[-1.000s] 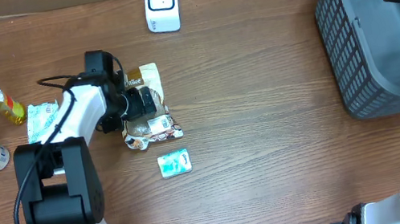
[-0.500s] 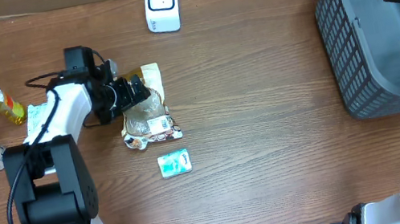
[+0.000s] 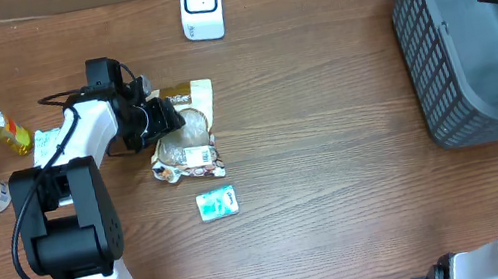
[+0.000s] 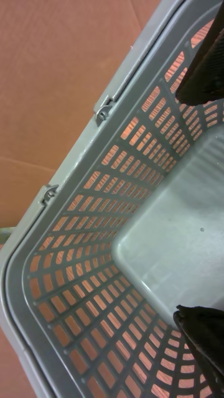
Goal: Scan the item barcode
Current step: 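Lift the brown pouch and hold it at the white scanner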
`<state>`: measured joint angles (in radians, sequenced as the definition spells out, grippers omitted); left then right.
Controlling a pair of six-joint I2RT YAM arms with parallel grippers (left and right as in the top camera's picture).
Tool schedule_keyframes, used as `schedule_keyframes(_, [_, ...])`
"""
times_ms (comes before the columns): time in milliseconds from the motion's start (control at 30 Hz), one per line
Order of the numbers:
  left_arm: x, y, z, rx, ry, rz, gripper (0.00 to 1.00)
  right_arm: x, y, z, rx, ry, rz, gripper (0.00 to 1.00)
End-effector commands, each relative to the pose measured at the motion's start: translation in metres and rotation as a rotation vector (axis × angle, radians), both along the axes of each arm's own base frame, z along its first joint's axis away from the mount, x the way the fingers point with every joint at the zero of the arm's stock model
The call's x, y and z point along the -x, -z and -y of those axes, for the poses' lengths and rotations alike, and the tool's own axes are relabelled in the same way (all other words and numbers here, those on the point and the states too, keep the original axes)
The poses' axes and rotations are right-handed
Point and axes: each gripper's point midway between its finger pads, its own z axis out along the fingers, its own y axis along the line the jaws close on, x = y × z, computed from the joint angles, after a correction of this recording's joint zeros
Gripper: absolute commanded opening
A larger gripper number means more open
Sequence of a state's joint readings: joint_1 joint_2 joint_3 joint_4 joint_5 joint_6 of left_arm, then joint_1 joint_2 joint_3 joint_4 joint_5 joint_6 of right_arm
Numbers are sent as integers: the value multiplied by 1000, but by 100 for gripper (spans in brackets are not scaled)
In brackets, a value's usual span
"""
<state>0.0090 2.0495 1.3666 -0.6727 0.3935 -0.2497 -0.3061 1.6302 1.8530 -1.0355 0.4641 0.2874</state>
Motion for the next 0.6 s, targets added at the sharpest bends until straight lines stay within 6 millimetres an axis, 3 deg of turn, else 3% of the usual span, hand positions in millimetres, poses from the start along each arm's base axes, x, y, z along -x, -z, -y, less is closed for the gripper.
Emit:
schedule_keyframes(0, [13,22,4,19,15,-74,64,1,-4,2,14,8,5,100])
schedule_keyframes(100, [15,21,7,41,18,-78,59,1,-4,2,15,7,4,100])
schedule_keyframes(200, [16,21,8,42,19,-85,41,1,-4,2,15,7,4,100])
schedule_keyframes(267, [15,20,8,43,19,-81,27,1,-4,2,15,7,4,100])
schedule_keyframes(300, [14,20,8,43,19,-76,12,1,-4,2,14,8,5,100])
schedule_keyframes(333, [13,18,7,45,17,-71,4,1,-4,2,15,7,4,100])
schedule_keyframes(467, [-4,-4,11,110,34,-2,4,1,-4,2,14,8,5,100])
schedule_keyframes(567, [-22,-41,16,182,72,104,4,1,-4,2,14,8,5,100])
